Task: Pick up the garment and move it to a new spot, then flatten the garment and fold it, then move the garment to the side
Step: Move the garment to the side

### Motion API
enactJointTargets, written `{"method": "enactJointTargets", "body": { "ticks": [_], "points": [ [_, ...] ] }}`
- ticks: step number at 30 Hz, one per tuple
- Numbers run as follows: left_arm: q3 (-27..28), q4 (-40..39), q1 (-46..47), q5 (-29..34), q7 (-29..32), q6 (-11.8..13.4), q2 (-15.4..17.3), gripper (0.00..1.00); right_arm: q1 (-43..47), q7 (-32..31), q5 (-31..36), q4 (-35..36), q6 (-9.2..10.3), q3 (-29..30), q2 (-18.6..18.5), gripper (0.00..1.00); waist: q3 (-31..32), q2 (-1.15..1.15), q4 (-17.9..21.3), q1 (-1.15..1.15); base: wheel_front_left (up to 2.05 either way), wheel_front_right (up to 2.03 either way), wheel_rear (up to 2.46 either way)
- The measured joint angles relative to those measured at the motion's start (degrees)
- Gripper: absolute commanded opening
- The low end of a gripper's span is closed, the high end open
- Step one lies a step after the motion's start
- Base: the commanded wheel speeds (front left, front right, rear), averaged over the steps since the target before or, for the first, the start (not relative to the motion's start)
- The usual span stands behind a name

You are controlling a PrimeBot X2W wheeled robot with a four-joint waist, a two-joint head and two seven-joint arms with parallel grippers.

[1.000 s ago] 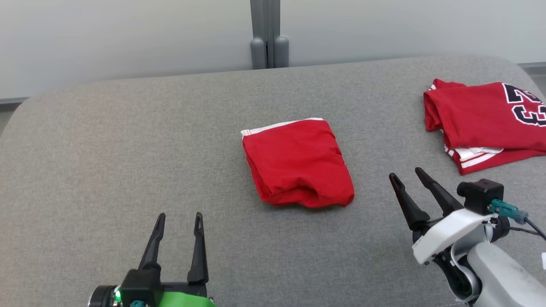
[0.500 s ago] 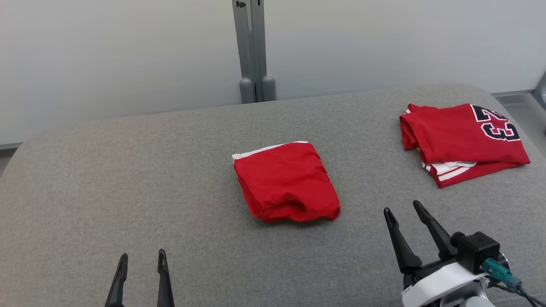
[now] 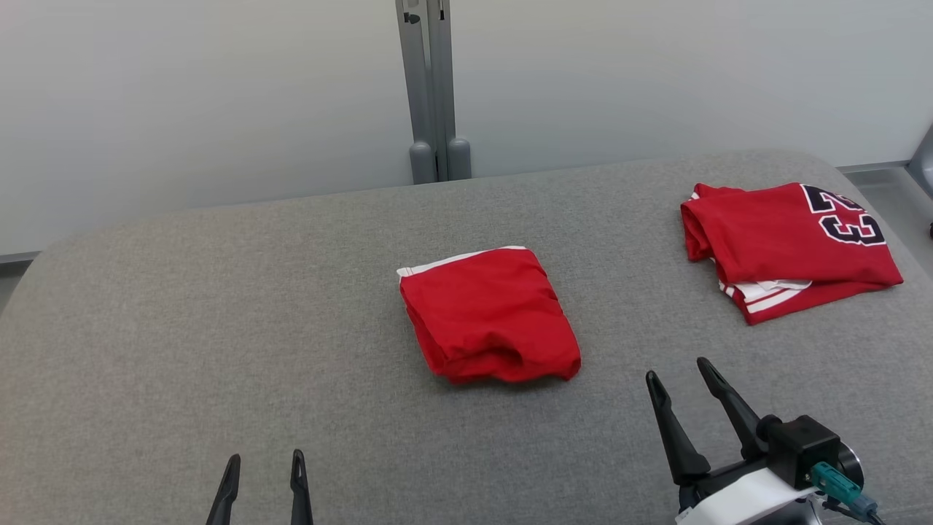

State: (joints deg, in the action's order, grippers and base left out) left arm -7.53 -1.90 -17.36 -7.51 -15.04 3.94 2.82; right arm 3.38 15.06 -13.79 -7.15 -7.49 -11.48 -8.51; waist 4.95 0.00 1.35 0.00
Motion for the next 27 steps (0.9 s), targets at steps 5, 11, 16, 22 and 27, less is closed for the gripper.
{"method": "enactJointTargets", "body": {
  "ticks": [5, 11, 16, 22, 27],
  "points": [
    [-0.24, 0.09, 0.03, 0.60, 0.00, -0.49, 0.00, 1.00, 0.02, 0.00, -0.13, 0.19, 0.00, -0.19, 0.41, 1.00, -0.19, 0.00, -0.11, 0.00, 0.00, 0.00, 0.00],
    [-0.53, 0.08, 0.04, 1.04, 0.00, -0.65, 0.00, 1.00, 0.02, 0.00, -0.15, 0.13, 0.00, -0.53, 0.37, 1.00, -0.19, 0.00, -0.07, 0.00, 0.00, 0.00, 0.00],
    [-0.67, 0.08, 0.05, 1.23, 0.00, -0.65, 0.00, 1.00, 0.02, 0.00, -0.21, 0.09, 0.00, -0.71, 0.37, 1.00, -0.23, 0.00, -0.02, 0.00, 0.00, 0.00, 0.00],
    [-1.01, 0.16, 0.13, 1.53, 0.00, -0.98, 0.00, 1.00, 0.01, 0.00, -0.22, 0.11, 0.00, -0.76, 0.37, 1.00, -0.52, 0.00, 0.02, 0.00, 0.00, 0.00, 0.00],
    [-1.23, 0.29, 0.19, 1.55, 0.00, -1.01, 0.00, 1.00, 0.01, 0.00, -0.33, 0.14, 0.00, -0.70, 0.26, 1.00, -0.80, 0.00, -0.09, 0.00, 0.00, 0.00, 0.00]
  ]
}}
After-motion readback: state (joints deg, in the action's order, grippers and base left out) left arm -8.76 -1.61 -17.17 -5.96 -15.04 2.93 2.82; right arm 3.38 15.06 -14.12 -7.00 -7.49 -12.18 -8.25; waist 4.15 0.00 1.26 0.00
